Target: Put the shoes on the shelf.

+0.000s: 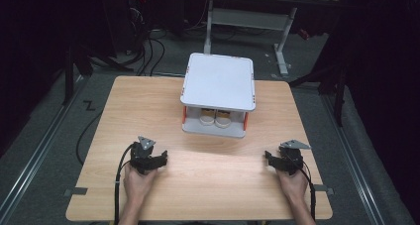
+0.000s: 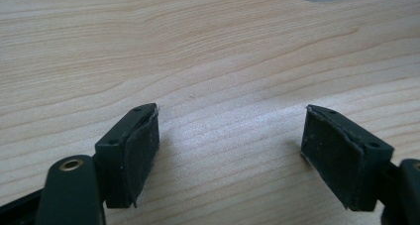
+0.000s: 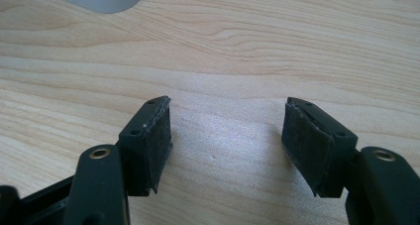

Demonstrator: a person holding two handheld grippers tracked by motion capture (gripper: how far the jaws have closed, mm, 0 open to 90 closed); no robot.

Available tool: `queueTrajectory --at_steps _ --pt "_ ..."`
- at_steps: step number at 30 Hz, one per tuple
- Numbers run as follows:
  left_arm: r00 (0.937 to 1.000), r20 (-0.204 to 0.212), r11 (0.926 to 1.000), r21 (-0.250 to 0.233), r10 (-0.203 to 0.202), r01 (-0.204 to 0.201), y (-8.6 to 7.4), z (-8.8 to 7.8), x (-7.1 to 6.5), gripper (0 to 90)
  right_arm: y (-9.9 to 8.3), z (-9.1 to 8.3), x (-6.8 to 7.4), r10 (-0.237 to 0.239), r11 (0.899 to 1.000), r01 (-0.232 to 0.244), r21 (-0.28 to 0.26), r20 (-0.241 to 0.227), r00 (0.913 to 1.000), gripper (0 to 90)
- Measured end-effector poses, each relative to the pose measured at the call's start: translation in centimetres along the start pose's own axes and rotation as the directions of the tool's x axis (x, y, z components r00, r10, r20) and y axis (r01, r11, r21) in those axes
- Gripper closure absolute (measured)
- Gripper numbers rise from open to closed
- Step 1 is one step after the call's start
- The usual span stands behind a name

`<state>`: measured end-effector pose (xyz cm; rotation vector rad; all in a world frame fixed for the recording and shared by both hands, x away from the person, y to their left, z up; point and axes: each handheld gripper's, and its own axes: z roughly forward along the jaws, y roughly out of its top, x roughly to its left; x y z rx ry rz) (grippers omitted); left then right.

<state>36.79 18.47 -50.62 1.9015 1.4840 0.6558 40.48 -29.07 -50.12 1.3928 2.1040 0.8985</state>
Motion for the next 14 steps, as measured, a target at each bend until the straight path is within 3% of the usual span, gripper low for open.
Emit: queueTrajectory --at_steps 12,14 --pt "1.0 0.005 1.0 -0.001 -0.008 0.008 0.0 0.0 0.01 22.5 0.01 0.02 -0.01 0.0 1.0 0.0 0.0 0.0 1.0 35.7" --pt "0.9997 0.016 0.9999 0.001 -0.017 0.017 0.03 0.04 -0.02 19.3 0.01 0.02 0.0 0.001 1.0 -0.001 0.0 0.0 1.0 35.6"
